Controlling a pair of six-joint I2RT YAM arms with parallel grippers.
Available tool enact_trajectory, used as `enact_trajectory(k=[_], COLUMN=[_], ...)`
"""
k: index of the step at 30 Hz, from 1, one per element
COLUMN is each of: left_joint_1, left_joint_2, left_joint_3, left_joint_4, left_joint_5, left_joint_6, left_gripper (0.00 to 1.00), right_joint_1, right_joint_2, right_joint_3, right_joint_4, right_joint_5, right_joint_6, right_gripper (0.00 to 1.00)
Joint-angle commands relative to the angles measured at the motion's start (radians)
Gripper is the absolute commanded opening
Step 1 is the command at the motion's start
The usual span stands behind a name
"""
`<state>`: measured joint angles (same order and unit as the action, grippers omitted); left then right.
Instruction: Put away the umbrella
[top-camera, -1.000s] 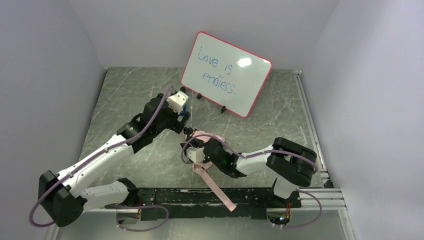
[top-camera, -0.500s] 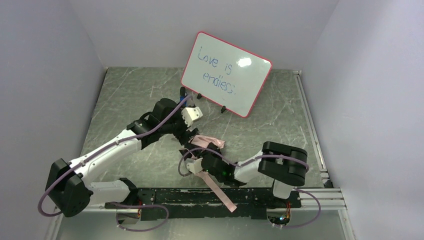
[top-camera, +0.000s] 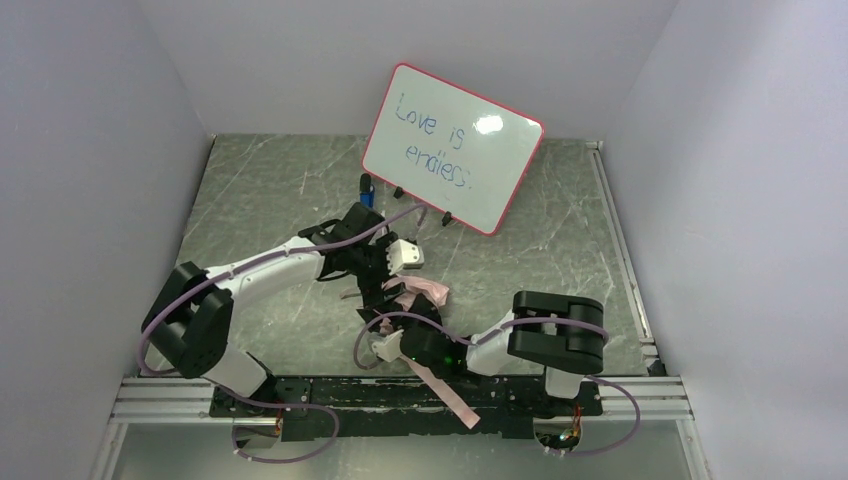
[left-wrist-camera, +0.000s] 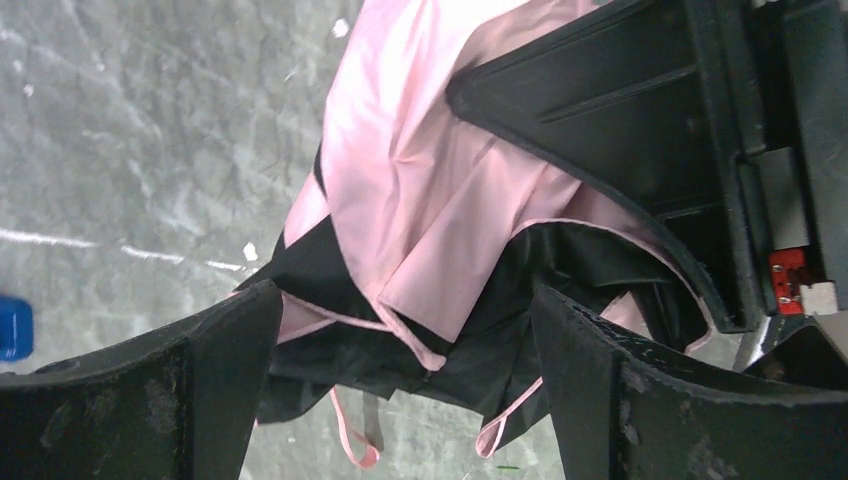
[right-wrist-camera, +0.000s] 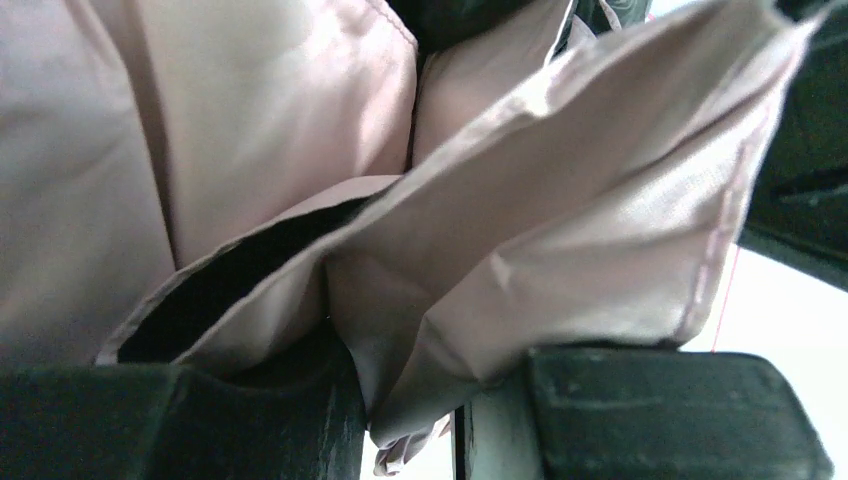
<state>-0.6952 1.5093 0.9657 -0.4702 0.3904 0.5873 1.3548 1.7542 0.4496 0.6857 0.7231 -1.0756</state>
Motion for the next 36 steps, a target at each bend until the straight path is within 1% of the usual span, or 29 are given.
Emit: enact_trajectory(k=[1, 14, 16, 22, 25, 27, 31, 34, 35, 36], left_joint_1=[0.006, 0.006, 0.005, -0.004, -0.027, -0.041, -0.057, -0.065, -0.066, -0.069], left_joint_2=[0.027, 0.203, 0.24, 0.295, 0.286, 0.276, 0.279, 0.295, 0.301, 0.305], left_joint_3=[0.043, 0.061, 0.065, 0.061, 0.042, 0.031, 0.026, 0.04, 0.047, 0.053], left_joint_4=[0.0, 0.007, 0.003, -0.005, -0.004, 0.004, 0.011, 0.003, -0.002, -0.002], left_joint_5=[0.151, 0.129, 0.122, 0.097, 0.065, 0.05, 0.019, 0.003, 0.004, 0.003], left_joint_6=[0.058, 0.086, 0.085, 0.088, 0.098, 0.094, 0.09, 0.089, 0.091, 0.092], left_gripper=[0.98, 0.98, 0.95, 0.8, 0.76, 0.7, 0.49, 0.37, 0.31, 0.24], right_joint_1=[0.036, 0.047, 0.047, 0.046, 0.047, 0.046, 0.047, 0.046, 0.047, 0.047], right_joint_2=[0.059, 0.063, 0.06, 0.044, 0.035, 0.029, 0.006, -0.014, -0.021, -0.027], right_joint_3=[-0.02, -0.006, -0.001, 0.012, 0.015, 0.015, 0.018, 0.02, 0.023, 0.023], right_joint_4=[-0.162, -0.195, -0.199, -0.204, -0.205, -0.204, -0.214, -0.219, -0.222, -0.225], right_joint_5=[-0.16, -0.154, -0.153, -0.148, -0.148, -0.149, -0.17, -0.177, -0.177, -0.177], right_joint_6=[0.045, 0.063, 0.063, 0.068, 0.071, 0.073, 0.088, 0.095, 0.096, 0.098], right_gripper=[0.23, 0.23, 0.23, 0.23, 0.23, 0.23, 0.23, 0.22, 0.22, 0.22])
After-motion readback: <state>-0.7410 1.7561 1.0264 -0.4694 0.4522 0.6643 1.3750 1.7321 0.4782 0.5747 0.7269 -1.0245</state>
